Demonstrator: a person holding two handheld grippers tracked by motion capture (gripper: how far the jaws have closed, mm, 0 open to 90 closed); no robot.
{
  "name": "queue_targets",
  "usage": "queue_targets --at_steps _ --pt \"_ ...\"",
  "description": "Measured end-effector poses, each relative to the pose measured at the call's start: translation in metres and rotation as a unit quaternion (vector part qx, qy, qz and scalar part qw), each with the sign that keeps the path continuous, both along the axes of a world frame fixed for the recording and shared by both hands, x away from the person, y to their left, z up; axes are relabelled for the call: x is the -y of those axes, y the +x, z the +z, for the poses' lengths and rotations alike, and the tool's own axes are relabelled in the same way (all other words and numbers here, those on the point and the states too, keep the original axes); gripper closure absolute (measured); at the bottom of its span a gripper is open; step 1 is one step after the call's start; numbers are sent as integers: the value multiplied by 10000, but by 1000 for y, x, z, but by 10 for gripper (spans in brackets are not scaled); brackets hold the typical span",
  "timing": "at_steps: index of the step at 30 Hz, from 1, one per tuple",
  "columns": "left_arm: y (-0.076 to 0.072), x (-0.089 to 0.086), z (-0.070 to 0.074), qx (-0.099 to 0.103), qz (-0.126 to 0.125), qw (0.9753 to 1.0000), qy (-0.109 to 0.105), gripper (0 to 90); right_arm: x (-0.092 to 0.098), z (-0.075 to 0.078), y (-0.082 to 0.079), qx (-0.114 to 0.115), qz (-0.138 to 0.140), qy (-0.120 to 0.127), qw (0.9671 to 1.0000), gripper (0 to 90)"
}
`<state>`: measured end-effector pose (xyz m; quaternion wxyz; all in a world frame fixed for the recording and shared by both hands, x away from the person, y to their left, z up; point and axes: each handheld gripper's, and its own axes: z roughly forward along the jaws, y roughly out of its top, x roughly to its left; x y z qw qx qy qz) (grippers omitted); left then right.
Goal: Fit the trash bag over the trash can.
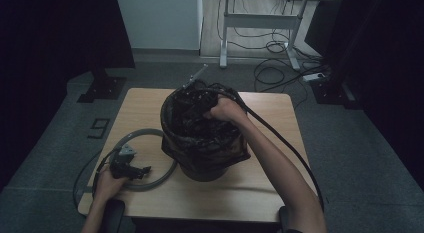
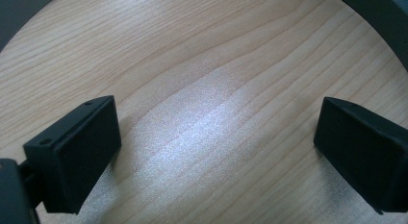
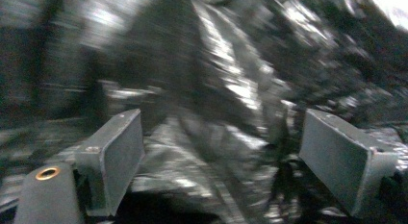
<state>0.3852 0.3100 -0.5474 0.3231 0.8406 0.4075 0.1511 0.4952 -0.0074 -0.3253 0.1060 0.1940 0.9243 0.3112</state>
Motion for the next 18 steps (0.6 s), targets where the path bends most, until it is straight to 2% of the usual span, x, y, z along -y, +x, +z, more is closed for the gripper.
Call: queue_targets --at_steps 2,3,5,10,12,18 --pt "0 0 0 0 -1 10000 0 19 0 -8 8 44 -85 -127 9999 151" --pt "0 0 0 -1 -1 10000 1 19 -1 -12 13 -34 -94 -210 9997 167" --pt "0 0 0 0 -1 10000 0 19 -1 -19 18 -216 64 -293 9993 155" --pt "0 0 0 1 -1 10000 2 19 -4 -29 18 -226 139 -544 9982 154" --pt "0 0 0 0 0 10000 0 19 -2 -25 14 -182 165 -558 9981 157" --pt "0 0 0 -1 0 10000 -1 19 9 11 -13 -20 225 -30 9997 148"
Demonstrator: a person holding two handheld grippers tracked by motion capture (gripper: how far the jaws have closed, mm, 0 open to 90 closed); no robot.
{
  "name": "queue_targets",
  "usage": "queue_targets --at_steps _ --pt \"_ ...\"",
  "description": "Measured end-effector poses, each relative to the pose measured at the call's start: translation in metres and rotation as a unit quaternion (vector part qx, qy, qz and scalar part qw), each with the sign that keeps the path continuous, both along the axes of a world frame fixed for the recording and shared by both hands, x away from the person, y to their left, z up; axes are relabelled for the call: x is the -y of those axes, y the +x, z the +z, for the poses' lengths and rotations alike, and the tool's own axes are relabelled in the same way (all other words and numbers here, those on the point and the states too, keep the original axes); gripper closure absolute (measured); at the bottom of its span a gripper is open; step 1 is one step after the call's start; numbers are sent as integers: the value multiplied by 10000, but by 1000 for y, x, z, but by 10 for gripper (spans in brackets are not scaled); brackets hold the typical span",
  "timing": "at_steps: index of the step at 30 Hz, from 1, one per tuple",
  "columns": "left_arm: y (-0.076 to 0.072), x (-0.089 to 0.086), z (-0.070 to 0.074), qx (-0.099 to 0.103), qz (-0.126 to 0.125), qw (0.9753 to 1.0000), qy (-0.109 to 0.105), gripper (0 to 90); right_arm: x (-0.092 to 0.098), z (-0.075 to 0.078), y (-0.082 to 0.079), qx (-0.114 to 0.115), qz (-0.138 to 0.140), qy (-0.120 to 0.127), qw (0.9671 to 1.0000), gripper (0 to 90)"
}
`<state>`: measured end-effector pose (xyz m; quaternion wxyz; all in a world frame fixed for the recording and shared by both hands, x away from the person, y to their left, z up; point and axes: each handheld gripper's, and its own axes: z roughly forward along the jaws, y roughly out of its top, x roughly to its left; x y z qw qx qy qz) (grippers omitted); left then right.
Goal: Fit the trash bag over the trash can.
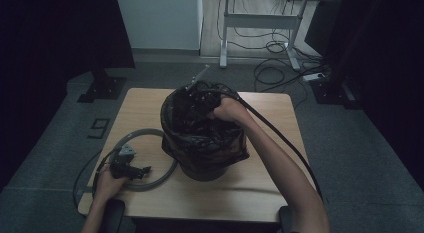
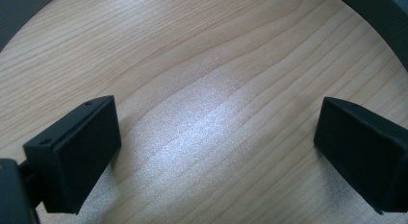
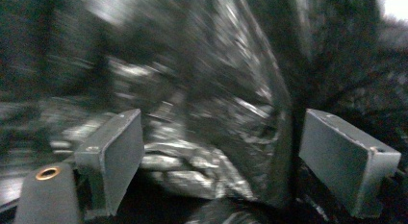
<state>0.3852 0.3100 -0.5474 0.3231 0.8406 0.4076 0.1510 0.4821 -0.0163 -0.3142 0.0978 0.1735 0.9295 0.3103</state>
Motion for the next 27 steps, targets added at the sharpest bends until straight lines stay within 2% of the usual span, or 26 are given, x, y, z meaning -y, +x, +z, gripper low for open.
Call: queue_targets --at_steps 3,5,6,9,11,13,15,19,24,27 --pt "0 0 0 1 -1 10000 2 19 -5 2 -15 -119 25 225 9997 148" --pt "0 0 0 1 -1 10000 1 19 -15 -7 -24 -409 80 371 9984 147" --pt "0 0 0 0 -1 10000 1 19 -20 -13 -26 -474 140 358 9981 148" --pt "0 0 0 2 0 10000 2 19 -34 -29 -26 -537 228 219 9981 150" --pt "0 0 0 1 -1 10000 0 19 -41 -39 -22 -515 152 -7 9986 153" --pt "0 0 0 1 0 10000 2 19 -44 -42 -18 -516 80 -208 9984 154" --pt "0 0 0 0 0 10000 0 19 -43 -40 -17 -436 29 -181 9989 154" --pt "0 0 0 0 -1 10000 2 19 -34 -29 -21 -266 137 74 9995 149" --pt "0 0 0 0 -1 10000 1 19 -18 -13 -24 -7 246 85 9997 148" --pt "0 0 0 -1 -1 10000 1 19 -6 -4 -23 82 307 200 9993 146"
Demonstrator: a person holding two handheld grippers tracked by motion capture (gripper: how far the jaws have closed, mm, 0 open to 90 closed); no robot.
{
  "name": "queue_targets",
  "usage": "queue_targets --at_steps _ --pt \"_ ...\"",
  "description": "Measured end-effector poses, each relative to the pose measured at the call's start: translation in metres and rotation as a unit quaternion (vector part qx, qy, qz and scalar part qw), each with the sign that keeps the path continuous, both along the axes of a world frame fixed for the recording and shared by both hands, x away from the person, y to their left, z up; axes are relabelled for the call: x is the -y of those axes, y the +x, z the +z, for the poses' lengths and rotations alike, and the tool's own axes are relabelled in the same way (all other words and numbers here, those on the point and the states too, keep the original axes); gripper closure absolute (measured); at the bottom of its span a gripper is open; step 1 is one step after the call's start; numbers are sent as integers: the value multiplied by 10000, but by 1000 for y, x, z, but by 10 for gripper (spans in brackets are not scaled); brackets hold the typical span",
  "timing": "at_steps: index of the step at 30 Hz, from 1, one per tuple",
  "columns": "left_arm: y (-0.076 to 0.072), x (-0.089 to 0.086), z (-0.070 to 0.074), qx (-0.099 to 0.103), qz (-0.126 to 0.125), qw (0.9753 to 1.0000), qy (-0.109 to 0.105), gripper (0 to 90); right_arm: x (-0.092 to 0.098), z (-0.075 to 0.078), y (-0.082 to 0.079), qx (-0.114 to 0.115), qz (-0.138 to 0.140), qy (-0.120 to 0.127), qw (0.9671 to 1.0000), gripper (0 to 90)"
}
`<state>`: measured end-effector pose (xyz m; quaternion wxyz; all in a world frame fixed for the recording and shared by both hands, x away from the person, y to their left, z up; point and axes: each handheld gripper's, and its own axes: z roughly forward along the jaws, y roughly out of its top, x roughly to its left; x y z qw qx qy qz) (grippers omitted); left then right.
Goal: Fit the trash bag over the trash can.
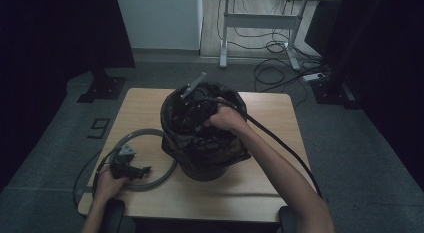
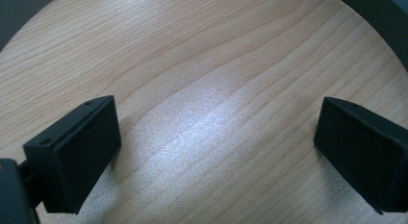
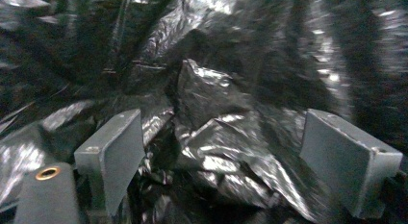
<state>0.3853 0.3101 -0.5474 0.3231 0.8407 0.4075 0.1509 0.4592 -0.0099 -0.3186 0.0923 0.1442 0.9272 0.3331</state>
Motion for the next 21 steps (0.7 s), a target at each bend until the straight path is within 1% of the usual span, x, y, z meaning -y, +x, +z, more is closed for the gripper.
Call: queue_targets --at_steps 1,2,4,7,10,14,16,21 --pt "0 0 0 0 1 10000 0 19 3 2 0 -2 -32 51 10000 142" --pt "0 0 0 0 0 10000 0 19 7 5 0 -6 -61 50 10000 130" --pt "0 0 0 0 1 10000 0 18 12 10 1 43 -137 94 9999 126" --pt "0 0 0 0 2 10000 0 18 21 17 1 39 -240 212 9995 120" --pt "0 0 0 -1 4 10000 0 18 27 24 0 88 -272 286 9992 119" --pt "0 0 0 0 6 10000 1 17 35 32 -1 88 -278 370 9989 119" --pt "0 0 0 0 5 10000 1 17 39 36 -2 98 -324 426 9985 119" --pt "0 0 0 -1 5 10000 1 17 51 42 -4 152 -376 464 9981 119"
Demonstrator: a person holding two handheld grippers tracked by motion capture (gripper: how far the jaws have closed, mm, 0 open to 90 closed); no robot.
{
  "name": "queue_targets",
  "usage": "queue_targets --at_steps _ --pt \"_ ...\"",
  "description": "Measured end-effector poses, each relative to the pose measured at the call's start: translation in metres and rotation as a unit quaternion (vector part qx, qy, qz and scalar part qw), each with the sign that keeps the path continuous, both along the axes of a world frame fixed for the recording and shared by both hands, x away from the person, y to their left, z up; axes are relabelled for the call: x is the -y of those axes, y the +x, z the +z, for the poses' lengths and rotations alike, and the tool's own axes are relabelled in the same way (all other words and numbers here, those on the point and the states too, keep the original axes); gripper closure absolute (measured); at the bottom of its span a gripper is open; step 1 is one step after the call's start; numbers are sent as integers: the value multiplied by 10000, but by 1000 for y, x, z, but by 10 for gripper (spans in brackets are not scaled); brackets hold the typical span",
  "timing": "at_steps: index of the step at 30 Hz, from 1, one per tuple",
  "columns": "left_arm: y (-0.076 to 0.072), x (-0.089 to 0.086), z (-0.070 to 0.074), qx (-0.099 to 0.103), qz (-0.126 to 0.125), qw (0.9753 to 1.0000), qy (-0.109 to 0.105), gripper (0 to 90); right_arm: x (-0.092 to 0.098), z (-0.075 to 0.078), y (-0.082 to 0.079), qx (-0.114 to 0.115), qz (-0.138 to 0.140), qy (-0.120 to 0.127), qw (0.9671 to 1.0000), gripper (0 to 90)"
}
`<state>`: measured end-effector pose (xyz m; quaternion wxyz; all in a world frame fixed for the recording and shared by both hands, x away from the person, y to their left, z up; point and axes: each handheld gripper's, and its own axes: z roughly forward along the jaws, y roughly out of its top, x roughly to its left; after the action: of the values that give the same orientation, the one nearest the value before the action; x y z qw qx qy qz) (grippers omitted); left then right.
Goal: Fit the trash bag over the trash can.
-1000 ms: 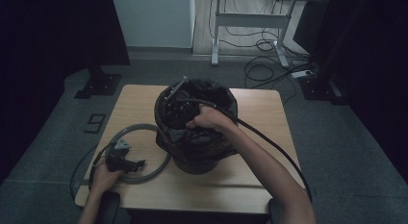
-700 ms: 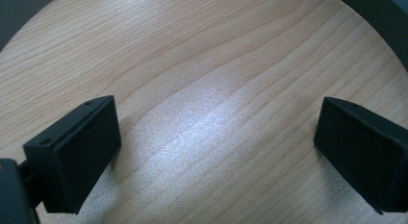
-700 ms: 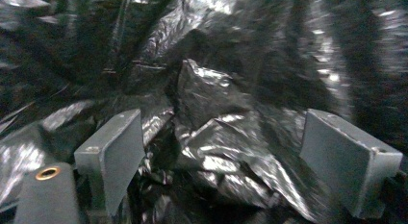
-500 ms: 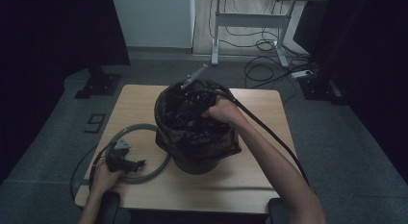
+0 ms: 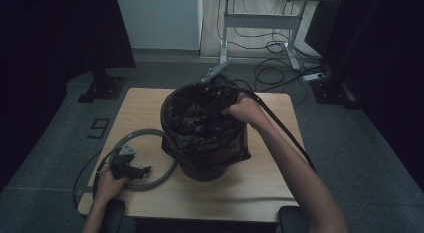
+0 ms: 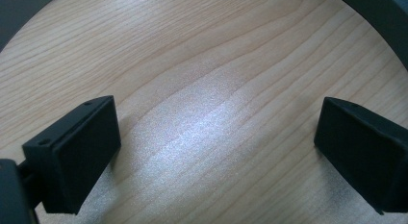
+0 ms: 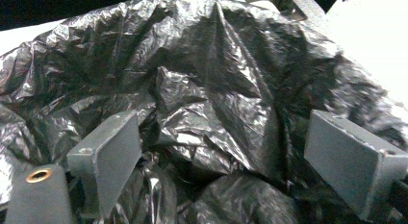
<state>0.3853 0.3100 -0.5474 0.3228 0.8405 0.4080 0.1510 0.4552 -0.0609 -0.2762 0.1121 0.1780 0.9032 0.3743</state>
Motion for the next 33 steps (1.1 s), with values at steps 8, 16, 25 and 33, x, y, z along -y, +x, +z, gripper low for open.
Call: queue_targets --at_steps 8,16,25,33 --pt "0 0 0 -1 3 10000 -2 16 21 10 -3 105 -167 98 9998 119" --pt "0 0 0 0 3 10000 0 16 46 13 -5 144 -395 139 9990 119" --pt "0 0 0 -1 4 10000 -2 16 79 9 -4 113 -728 279 9969 119" --pt "0 0 0 0 6 10000 -1 15 109 4 -5 90 -1101 306 9934 119"
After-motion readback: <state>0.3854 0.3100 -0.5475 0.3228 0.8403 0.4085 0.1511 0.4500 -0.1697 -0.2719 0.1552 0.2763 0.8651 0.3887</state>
